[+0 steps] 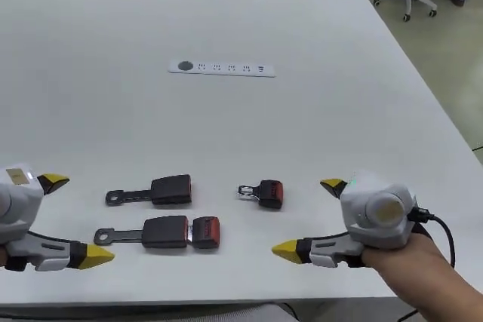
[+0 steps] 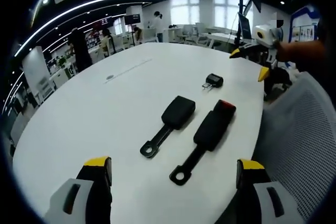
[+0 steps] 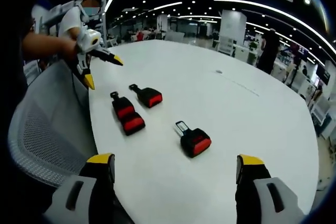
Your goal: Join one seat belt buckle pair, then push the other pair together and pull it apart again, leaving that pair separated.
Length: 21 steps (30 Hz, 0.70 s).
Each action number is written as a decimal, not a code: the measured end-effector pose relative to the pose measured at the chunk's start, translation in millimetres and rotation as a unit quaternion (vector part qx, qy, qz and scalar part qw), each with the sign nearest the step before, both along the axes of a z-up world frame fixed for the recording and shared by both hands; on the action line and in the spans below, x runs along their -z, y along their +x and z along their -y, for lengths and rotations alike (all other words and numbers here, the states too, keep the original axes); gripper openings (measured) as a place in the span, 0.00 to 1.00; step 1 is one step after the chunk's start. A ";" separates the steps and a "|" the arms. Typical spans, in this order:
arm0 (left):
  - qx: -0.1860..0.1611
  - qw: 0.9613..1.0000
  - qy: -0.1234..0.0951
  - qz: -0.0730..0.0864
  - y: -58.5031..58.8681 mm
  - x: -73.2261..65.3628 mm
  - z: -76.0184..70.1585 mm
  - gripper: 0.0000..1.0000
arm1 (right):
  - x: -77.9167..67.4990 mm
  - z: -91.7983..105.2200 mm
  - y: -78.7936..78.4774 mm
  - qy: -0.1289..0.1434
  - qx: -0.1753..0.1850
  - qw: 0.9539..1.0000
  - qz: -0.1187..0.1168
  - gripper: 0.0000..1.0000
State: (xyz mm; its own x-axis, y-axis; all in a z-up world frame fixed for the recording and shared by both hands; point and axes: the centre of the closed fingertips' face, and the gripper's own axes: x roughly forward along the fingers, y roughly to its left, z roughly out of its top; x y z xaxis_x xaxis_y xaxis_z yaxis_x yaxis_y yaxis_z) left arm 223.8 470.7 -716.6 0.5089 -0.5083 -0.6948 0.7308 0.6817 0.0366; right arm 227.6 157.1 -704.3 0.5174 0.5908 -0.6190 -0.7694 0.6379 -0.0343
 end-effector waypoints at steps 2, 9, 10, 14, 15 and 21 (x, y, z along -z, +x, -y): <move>-0.009 1.000 0.001 -0.003 0.3 1.9 -1.6 1.00 | -0.1 -1.0 -0.9 0.004 0.003 1.000 -0.004 0.99; -0.013 1.000 -0.006 -0.007 -2.4 3.0 -1.5 1.00 | 0.2 -5.9 -3.7 0.012 0.009 1.000 -0.010 0.98; -0.013 1.000 -0.006 -0.007 -2.4 3.1 -1.7 1.00 | 0.2 -6.2 -3.7 0.013 0.008 1.000 -0.010 0.97; -0.021 1.000 -0.009 -0.010 -4.0 3.7 -1.5 1.00 | 1.5 -8.0 -4.9 0.014 0.008 1.000 -0.014 0.96; -0.021 1.000 -0.009 -0.009 -3.6 4.5 -3.1 1.00 | 2.5 -8.5 -5.3 0.013 0.008 1.000 -0.016 0.96; -0.024 1.000 -0.013 -0.011 -9.0 4.3 -1.7 0.96 | 3.5 -10.0 -5.2 0.013 0.007 1.000 -0.020 0.94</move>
State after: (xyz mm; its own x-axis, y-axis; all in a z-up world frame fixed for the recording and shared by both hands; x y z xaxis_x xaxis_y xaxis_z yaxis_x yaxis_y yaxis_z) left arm 214.9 472.4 -720.8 0.5183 -0.5013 -0.6928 0.6970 0.7171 0.0026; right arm 222.4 167.1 -707.8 0.5004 0.6002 -0.6240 -0.7614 0.6481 0.0128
